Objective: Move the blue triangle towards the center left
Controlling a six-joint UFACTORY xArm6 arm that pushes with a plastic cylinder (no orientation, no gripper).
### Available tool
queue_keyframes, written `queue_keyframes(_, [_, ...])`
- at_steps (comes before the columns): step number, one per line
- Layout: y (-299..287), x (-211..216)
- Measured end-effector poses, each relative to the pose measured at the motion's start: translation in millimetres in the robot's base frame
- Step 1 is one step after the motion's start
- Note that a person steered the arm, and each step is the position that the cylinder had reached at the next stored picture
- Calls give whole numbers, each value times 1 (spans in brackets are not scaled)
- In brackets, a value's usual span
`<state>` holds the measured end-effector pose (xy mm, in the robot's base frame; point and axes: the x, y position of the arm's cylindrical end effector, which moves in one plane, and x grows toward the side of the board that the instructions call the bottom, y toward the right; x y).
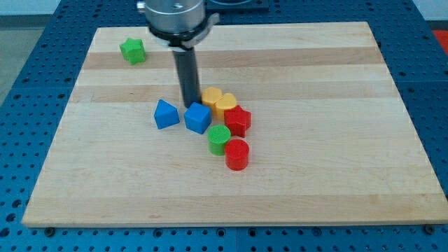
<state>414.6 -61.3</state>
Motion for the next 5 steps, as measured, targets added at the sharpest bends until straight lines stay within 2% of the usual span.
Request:
queue_keyframes(2, [7, 22])
queue_keyframes(3, [-1, 19])
queue_keyframes(5, [-49, 13])
